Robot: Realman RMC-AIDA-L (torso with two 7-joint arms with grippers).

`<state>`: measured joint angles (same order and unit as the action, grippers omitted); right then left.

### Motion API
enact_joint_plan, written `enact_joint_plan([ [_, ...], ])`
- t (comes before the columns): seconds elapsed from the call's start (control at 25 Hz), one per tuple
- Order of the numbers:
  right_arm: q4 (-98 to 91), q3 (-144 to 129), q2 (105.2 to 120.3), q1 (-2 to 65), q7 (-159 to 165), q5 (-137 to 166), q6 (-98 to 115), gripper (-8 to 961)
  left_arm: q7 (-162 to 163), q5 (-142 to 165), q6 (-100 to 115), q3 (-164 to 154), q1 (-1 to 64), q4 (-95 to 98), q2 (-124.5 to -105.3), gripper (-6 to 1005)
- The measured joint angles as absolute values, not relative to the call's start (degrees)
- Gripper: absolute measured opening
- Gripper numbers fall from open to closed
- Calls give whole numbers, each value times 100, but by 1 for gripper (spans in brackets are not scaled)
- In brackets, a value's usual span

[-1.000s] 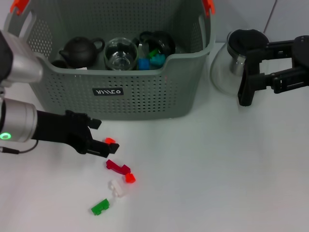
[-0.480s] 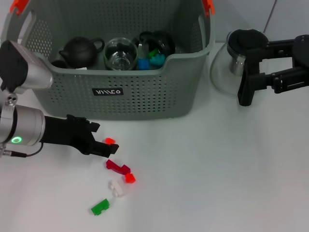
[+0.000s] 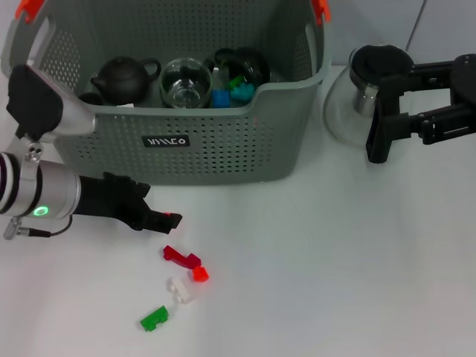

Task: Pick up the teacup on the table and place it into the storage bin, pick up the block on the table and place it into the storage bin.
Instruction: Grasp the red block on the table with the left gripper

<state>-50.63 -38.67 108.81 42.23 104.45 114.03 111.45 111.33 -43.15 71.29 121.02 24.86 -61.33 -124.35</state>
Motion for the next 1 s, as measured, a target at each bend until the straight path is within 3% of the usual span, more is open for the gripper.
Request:
enact_joint_plan([
  [0.4,-5018,-3867,10881,4210,10406,11402,11144,924,11416,-4194,7001,11703,2497,-6117,-12440,900],
  [0.92,-4992,-3858,10881,4210,10363,11403,11135,925,11520,-4139,6959,11443,2498,-6125,-12436,745],
  [1.0,-4992,-3858,10881,4206,10362,11402,11135,925,11521,-4139,6930,11443,2501,-6125,-12436,667],
])
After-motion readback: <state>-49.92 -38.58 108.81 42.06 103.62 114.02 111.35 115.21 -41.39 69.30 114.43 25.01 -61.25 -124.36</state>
